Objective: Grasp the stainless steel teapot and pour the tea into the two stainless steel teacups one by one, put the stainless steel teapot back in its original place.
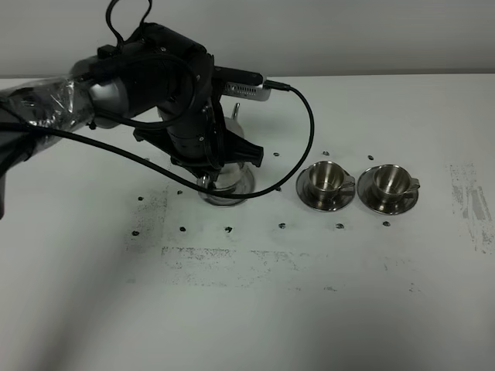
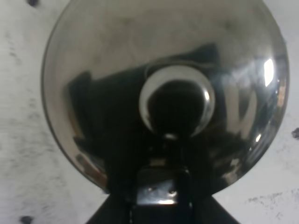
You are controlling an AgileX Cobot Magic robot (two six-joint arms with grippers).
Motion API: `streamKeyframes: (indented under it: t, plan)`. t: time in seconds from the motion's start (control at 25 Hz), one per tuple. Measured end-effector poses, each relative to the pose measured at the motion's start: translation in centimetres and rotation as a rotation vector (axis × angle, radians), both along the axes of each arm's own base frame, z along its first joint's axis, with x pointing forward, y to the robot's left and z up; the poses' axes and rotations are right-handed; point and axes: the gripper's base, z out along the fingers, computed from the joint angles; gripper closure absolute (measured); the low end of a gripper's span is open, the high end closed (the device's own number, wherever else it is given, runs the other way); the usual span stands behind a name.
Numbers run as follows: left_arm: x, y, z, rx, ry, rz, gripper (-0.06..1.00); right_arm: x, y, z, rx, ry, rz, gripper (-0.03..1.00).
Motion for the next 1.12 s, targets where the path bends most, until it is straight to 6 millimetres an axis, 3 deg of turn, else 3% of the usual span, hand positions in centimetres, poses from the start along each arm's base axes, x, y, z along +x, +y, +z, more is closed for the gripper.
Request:
streamKeyframes:
  t: [0.2, 0.52, 0.68, 1.12]
  plan:
    - [-0.4, 0.1, 1.8, 0.038, -0.050, -0.102, 0.76, 0.0, 0.0, 0.0, 0.000, 0.000, 0.000, 0.47]
    - [-0.9, -1.5, 4.3, 0.138, -0.087, -0.549, 0.76, 0.0, 0.0, 0.0, 0.000, 0.000, 0.000, 0.47]
    - [0.2, -3.0, 5.9, 0.182, -0.154, -0.718, 0.76, 0.0, 0.0, 0.0, 0.000, 0.000, 0.000, 0.47]
    - [4.7, -7.4, 6.1, 0.285, -0.332, -1.060, 0.76, 0.0, 0.0, 0.0, 0.000, 0.000, 0.000, 0.47]
